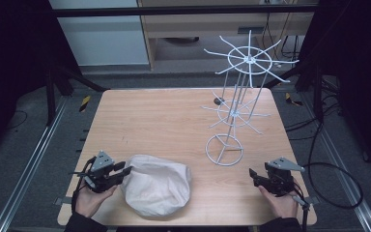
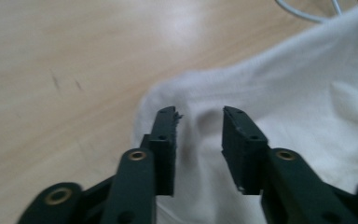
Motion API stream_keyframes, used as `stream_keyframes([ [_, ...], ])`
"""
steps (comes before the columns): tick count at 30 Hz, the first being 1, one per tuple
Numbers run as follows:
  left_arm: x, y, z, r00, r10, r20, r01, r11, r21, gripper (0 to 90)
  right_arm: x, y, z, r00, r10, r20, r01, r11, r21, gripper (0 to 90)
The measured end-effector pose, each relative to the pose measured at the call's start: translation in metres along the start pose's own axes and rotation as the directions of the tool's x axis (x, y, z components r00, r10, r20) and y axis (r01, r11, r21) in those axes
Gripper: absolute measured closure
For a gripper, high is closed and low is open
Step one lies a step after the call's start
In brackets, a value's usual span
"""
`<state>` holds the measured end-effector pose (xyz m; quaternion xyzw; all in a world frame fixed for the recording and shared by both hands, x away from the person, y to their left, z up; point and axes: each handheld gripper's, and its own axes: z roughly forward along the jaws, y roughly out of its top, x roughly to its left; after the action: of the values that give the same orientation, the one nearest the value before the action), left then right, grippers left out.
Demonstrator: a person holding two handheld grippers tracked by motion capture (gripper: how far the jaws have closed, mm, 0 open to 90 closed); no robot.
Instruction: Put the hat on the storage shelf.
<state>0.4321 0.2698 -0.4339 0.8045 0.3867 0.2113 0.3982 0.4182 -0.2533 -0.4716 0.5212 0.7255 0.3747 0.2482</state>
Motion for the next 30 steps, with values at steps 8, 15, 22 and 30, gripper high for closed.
stream_keyframes([
  [8,-0.006,0.032,0.019,0.9822,0.141,0.124,-0.138,0.9900,-0.029,41.1,-0.001,0.000,0.000,1.0000,0.001,-0.002,-0.001,1.000,-0.003,34.0],
  [15,-0.020,0.039,0.044,0.9582,0.219,0.184,-0.227,0.9736,0.023,34.1,-0.002,-0.001,0.000,0.9999,0.003,-0.010,-0.003,1.000,-0.003,33.4],
  [22,-0.030,0.032,0.066,0.9487,0.241,0.205,-0.267,0.9574,0.110,38.5,-0.002,0.000,0.001,0.9999,-0.003,-0.016,0.003,1.000,0.004,33.2],
  [30,-0.030,0.029,0.067,0.9664,0.173,0.190,-0.205,0.9652,0.163,73.6,-0.002,0.000,0.001,0.9998,-0.002,-0.019,0.002,1.000,0.003,33.1],
])
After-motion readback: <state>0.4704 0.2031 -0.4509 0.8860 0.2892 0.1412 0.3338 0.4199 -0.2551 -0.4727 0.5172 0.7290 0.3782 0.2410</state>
